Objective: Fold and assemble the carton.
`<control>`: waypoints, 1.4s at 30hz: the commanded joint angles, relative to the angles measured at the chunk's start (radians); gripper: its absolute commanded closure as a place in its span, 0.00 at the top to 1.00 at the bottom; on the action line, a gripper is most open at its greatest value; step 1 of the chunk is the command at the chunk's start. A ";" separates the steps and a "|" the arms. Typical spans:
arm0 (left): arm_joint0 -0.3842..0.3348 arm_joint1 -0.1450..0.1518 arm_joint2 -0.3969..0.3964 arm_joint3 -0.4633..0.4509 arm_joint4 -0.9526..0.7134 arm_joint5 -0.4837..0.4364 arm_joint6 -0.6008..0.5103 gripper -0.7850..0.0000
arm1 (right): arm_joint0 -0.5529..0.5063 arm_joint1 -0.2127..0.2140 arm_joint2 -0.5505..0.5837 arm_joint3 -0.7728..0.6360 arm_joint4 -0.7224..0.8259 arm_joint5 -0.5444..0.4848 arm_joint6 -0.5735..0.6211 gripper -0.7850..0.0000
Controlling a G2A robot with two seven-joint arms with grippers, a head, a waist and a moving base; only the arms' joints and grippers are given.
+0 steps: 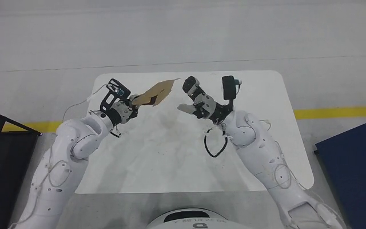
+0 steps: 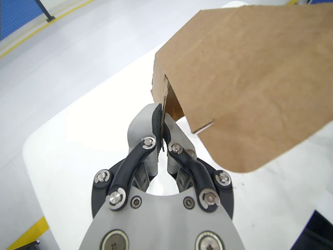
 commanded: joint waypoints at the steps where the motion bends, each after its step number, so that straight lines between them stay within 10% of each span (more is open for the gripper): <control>1: 0.007 -0.001 0.006 -0.004 0.027 0.014 0.017 0.00 | 0.028 -0.012 -0.032 0.021 0.015 0.033 -0.027 1.00; 22: -0.008 -0.005 -0.060 0.015 -0.266 -0.052 -0.040 0.00 | 0.179 -0.099 -0.240 0.319 0.065 0.064 0.009 1.00; 42: -0.056 0.010 -0.106 0.111 -0.604 -0.216 -0.221 0.00 | -0.025 -0.038 0.000 0.048 0.068 -0.152 -0.149 1.00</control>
